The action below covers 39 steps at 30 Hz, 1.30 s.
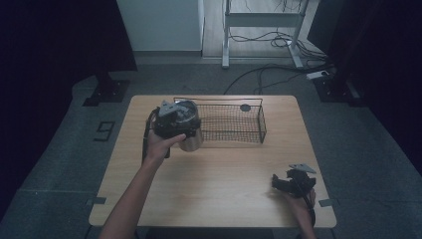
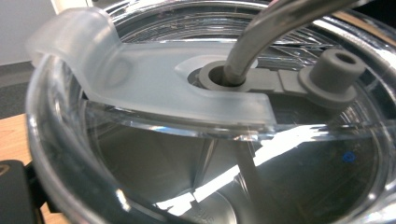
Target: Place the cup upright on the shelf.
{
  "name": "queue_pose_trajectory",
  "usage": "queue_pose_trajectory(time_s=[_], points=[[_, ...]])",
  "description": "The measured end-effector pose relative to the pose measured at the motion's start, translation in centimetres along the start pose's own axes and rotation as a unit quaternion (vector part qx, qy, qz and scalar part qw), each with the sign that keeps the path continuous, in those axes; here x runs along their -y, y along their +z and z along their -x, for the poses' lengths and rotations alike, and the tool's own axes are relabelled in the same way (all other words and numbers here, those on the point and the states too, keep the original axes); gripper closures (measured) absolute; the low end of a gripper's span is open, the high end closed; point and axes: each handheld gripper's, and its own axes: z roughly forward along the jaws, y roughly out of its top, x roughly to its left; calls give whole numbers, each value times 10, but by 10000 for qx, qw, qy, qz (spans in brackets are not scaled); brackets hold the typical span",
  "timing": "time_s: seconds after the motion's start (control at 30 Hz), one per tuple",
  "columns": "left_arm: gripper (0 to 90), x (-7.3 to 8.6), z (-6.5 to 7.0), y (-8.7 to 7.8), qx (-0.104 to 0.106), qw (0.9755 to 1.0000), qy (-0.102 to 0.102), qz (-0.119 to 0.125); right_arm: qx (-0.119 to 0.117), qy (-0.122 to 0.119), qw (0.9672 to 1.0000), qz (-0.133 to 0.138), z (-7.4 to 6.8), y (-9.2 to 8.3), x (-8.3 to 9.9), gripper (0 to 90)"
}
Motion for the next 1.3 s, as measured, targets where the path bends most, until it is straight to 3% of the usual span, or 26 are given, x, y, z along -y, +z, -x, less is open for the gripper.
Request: queue_pose_trajectory(time_s=[0.87,1.3], points=[[41,-22,-14,18,-134,9999,-76,12,-1,0,10000,0,0,0,0,4],[41,-30,-22,39,-210,9997,-90,-44,-2,-4,10000,4,0,0,0,4]])
